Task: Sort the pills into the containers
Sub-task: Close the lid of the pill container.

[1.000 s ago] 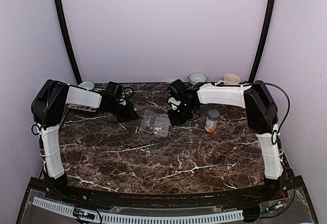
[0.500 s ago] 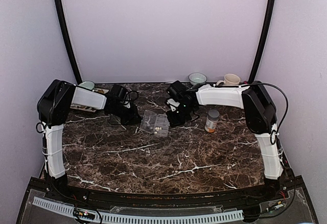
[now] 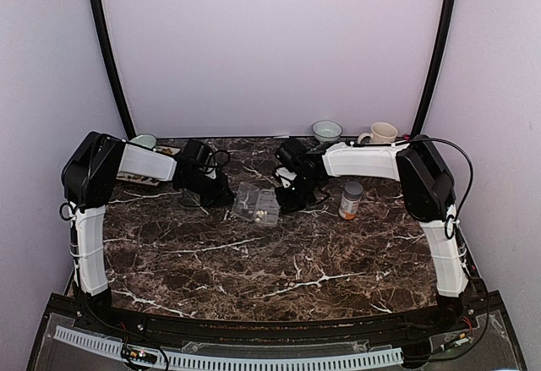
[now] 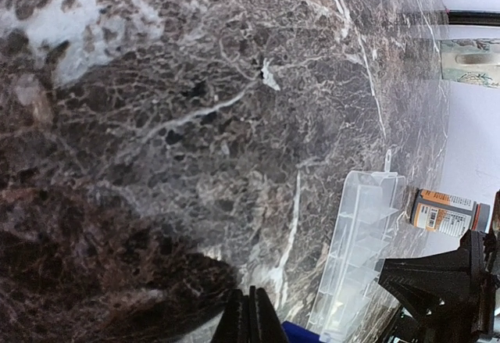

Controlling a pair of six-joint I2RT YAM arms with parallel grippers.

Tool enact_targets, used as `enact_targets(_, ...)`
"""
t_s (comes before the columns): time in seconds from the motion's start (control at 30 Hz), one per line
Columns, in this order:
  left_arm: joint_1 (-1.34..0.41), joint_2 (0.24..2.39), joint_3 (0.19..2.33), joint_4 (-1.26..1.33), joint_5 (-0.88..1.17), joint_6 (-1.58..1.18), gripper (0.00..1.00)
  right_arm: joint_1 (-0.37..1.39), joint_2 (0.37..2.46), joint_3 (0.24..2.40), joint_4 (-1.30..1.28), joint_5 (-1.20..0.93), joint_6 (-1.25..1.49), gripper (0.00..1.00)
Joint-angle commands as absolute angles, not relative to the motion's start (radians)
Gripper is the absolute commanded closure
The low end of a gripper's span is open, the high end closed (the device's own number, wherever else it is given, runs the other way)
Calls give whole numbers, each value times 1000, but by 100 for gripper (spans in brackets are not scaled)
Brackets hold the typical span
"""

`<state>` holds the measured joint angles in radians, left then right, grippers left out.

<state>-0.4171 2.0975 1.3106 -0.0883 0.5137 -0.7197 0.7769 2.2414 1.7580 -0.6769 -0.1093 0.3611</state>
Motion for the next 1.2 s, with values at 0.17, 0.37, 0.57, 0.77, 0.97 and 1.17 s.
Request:
enact_targets(0.17,-432,2048,1342,-100,529,-733,96,785,2261,1747,-643,-129,365,100)
enact_targets(0.37,-438,2030,1357,-104,528,-742,97,785,2263,1745,-637,-140,367,100)
enact_targets(0.57,-439,2008,1363,-113,516,-746,97,785,2264,1743,-633,-149,367,100)
enact_targets(0.77,-442,1993,1371,-115,517,-752,98,785,2264,1737,-622,-157,369,100)
enact_targets(0.97,-456,1994,1382,-113,520,-756,98,783,2267,1734,-616,-162,372,100)
enact_targets(1.17,-470,2005,1398,-112,525,-765,98,782,2267,1737,-608,-167,374,100)
